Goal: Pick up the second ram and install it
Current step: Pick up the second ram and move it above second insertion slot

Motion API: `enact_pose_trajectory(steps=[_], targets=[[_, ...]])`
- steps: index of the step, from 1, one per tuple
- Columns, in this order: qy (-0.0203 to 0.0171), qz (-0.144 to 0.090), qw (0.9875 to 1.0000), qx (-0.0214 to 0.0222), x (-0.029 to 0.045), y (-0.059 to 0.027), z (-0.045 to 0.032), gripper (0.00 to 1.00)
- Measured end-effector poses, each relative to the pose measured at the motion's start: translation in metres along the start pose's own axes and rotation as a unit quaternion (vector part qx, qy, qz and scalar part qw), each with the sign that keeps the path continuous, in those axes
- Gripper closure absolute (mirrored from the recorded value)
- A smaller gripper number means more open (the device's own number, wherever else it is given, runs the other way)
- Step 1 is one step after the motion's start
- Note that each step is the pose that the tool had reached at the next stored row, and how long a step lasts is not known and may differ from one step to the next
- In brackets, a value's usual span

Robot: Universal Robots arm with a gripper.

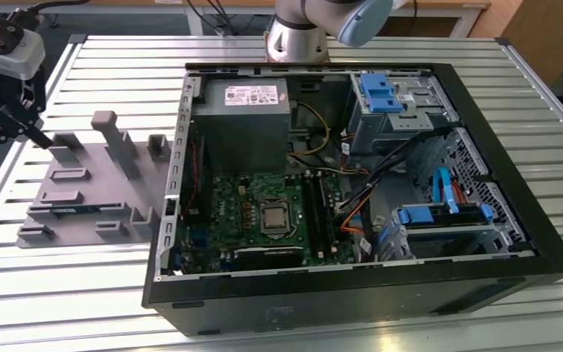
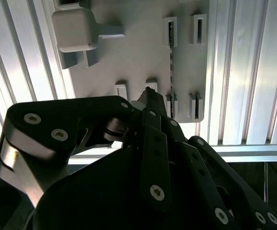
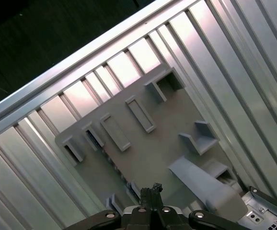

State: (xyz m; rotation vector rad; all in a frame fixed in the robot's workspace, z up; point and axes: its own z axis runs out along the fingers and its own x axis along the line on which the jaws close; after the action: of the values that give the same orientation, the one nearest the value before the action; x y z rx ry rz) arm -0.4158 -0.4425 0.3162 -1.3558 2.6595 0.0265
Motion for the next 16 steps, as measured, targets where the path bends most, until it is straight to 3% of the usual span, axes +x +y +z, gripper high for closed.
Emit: enact_pose_trajectory(steps=[16], targets=[[0.0000,0.000,1.0000,0.0000,-0.0007,-0.0012,0.0007,0.89]])
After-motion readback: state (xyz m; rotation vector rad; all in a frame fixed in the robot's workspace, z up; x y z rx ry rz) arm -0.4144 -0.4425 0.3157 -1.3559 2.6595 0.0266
